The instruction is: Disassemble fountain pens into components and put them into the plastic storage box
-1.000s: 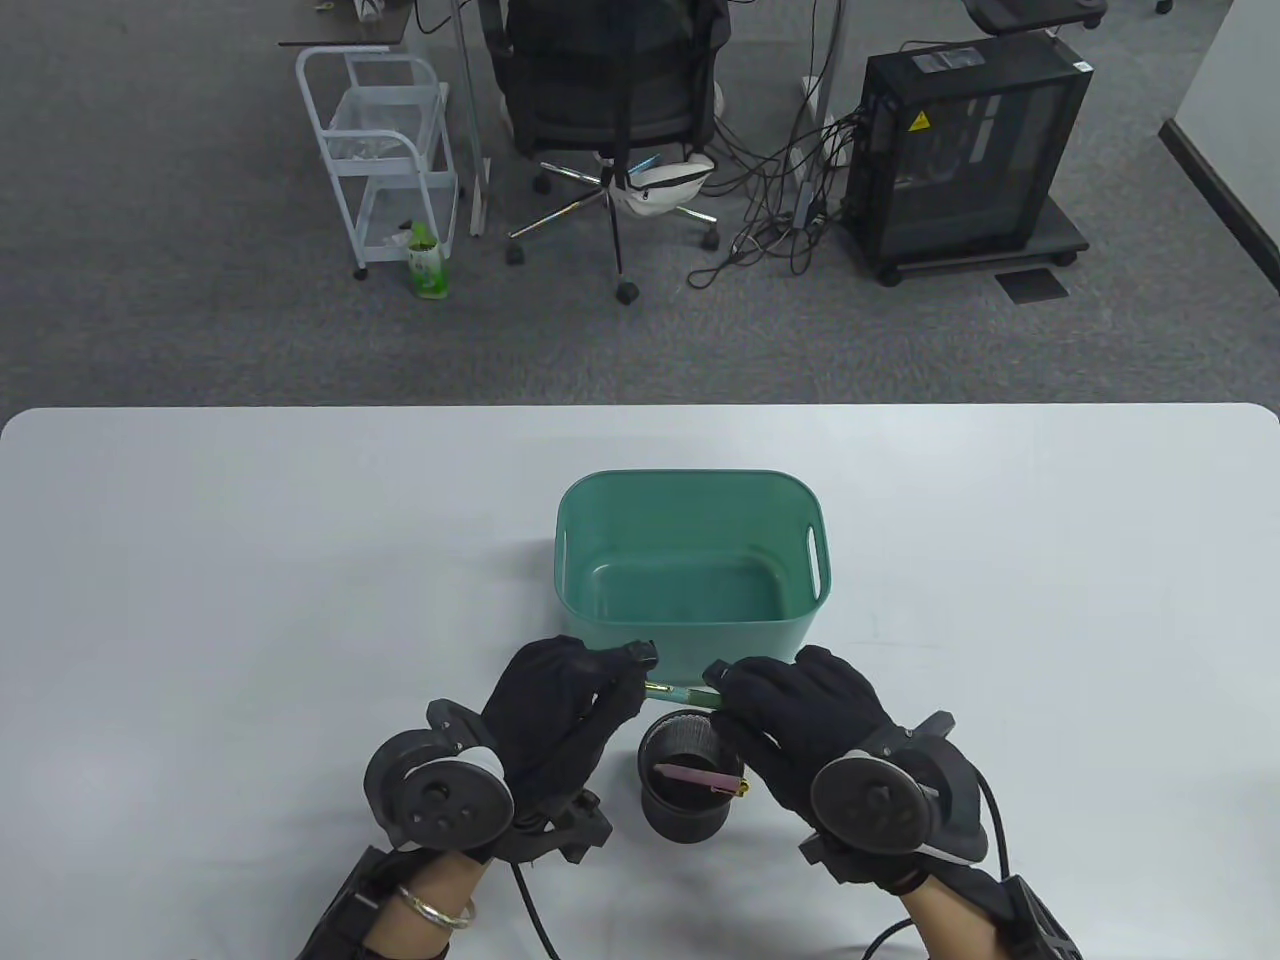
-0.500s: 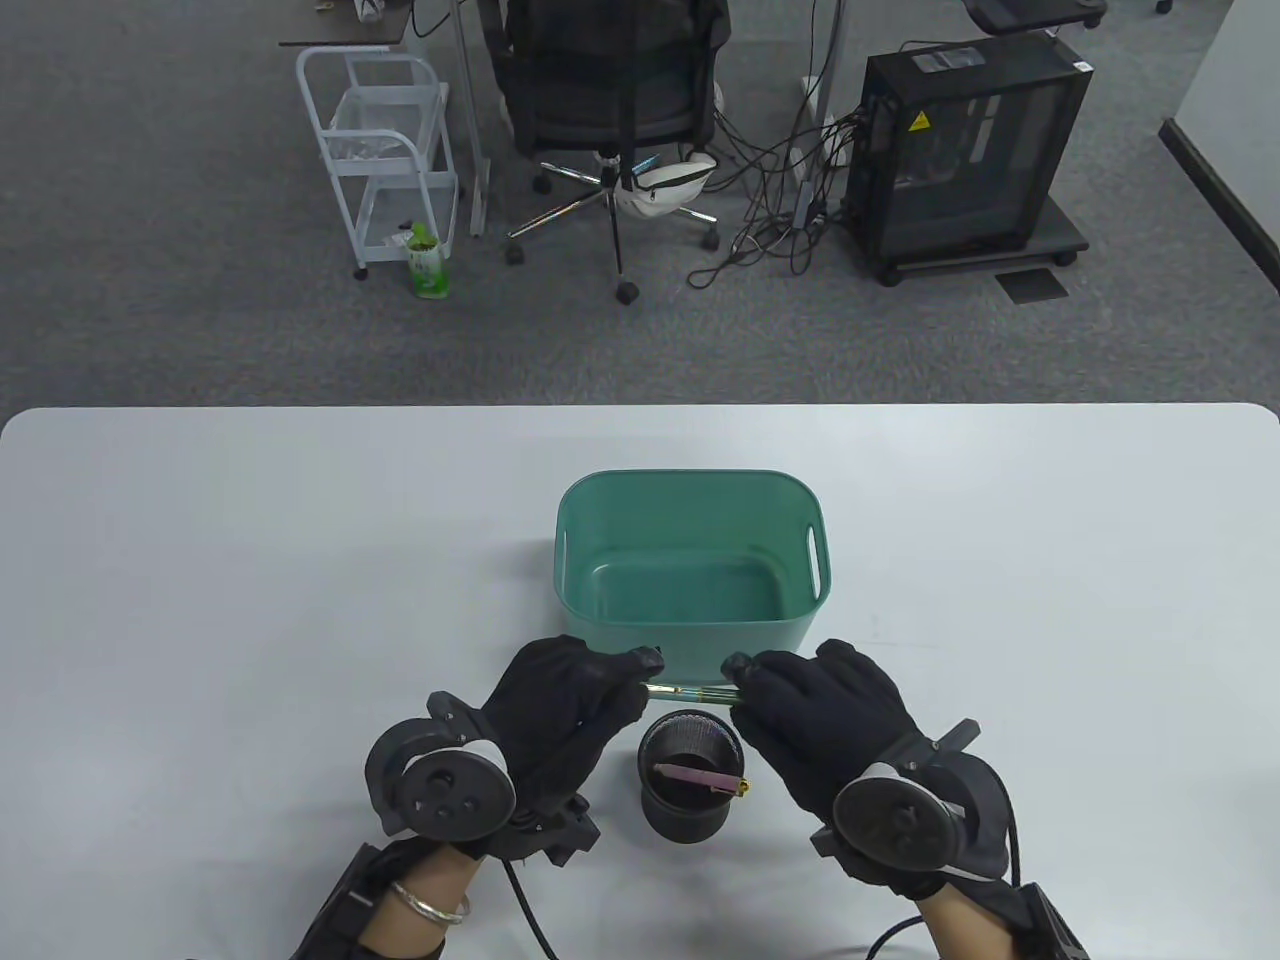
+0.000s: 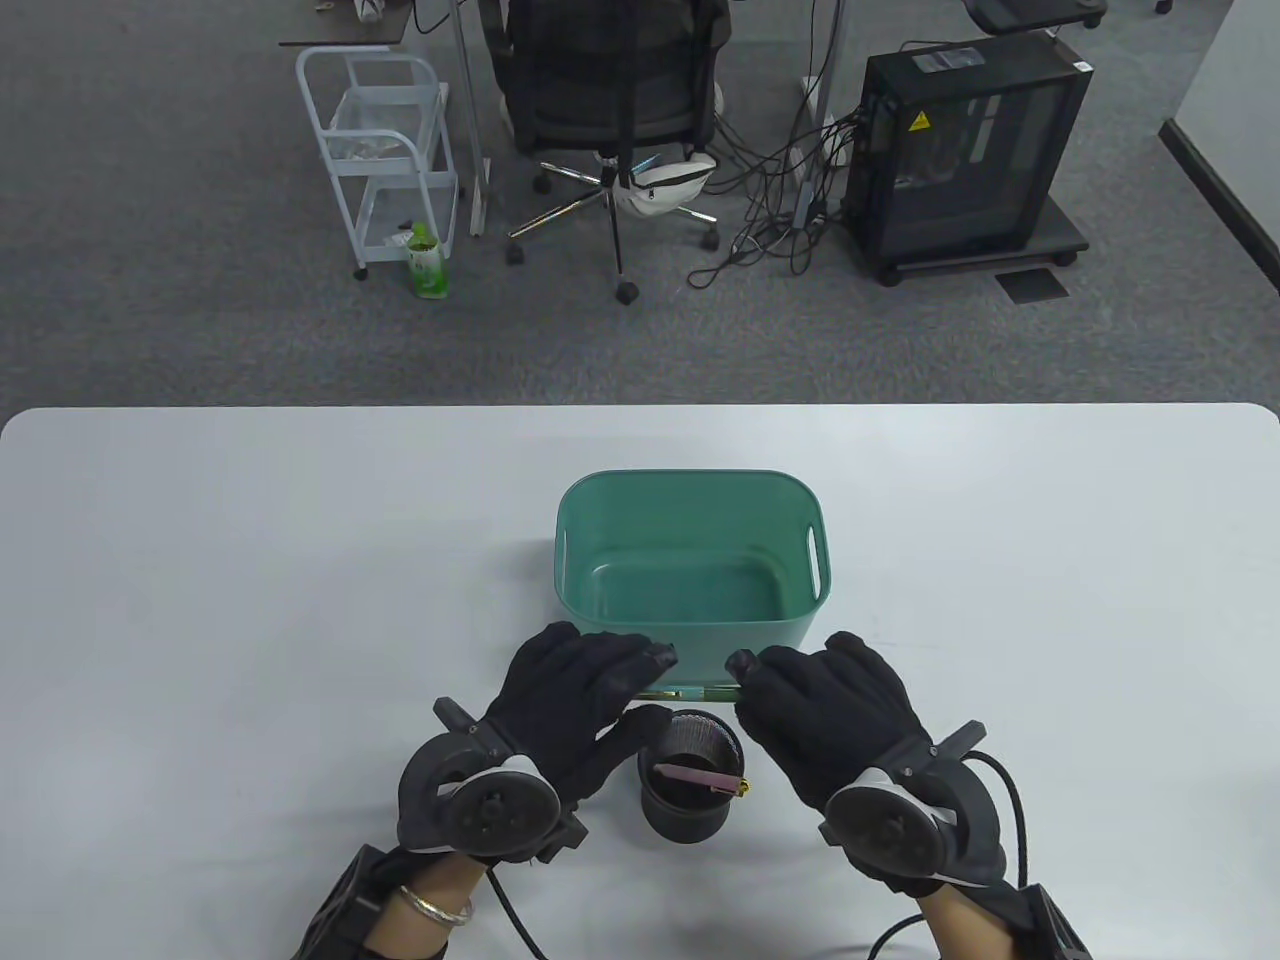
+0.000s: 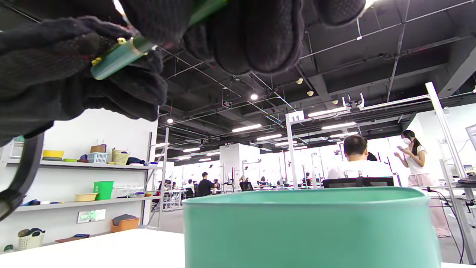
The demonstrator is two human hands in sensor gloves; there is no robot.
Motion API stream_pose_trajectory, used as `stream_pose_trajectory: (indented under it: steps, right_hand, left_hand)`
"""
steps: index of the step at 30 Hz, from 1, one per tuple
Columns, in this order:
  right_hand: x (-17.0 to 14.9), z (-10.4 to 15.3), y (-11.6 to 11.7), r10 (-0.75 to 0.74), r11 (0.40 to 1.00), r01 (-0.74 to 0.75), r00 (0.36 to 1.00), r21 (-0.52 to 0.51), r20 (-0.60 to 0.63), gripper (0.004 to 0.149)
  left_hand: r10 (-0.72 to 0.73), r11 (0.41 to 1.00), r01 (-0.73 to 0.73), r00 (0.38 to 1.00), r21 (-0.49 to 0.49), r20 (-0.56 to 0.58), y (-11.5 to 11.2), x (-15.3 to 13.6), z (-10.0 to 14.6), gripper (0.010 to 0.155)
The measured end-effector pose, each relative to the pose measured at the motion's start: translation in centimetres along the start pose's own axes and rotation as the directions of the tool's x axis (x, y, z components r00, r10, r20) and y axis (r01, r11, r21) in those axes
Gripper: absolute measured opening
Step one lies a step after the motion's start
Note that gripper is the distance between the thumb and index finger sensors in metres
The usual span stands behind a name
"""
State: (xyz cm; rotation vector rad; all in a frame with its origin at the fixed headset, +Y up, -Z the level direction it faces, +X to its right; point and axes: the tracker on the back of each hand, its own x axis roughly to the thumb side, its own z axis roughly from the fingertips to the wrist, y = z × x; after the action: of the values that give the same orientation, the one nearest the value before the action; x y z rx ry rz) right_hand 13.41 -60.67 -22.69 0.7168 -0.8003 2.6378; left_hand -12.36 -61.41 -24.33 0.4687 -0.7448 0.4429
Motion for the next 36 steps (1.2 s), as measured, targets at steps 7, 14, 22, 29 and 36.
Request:
stream_pose_trajectory:
  steps: [7,14,22,29,36]
  right_hand:
    - [0.4,0.1,0.2,0.002,1.0,-0.002,1.0,-0.009,0.02,0.043]
    - [0.5,0.2,0.2,0.019,1.0,-0.018,1.0,-0.013,0.025,0.041]
    - [0.6,0.3,0.2,-0.014,1.0,0.016,0.999,-0.024,0.053,0.046]
    - [0.7,0.3,-0.3,-0.03,0.999,0.033,0.996,-0.026,0.08,0.043]
    - [0.6,0.3,-0.7,-0.079,0.997,0.081,0.992,-0.013,0.096,0.042]
  left_hand:
    - [-0.003,1.0,0.003,1.0,-0.015,0.008,-0.2,0.1,-0.1,0.052]
    - [-0.009,1.0,0.01,0.999,-0.017,0.032,-0.3,0.4,-0.1,0.049]
    - [-0.015,1.0,0.015,0.997,0.003,0.08,-0.3,1.0,-0.1,0.048]
    - [0.002,1.0,0.0,0.995,-0.015,0.102,0.0,1.2,-0.2,0.048]
    - [-0.017,0.999,0.021,0.991,-0.028,0.13,0.5,1.5,-0.2,0.049]
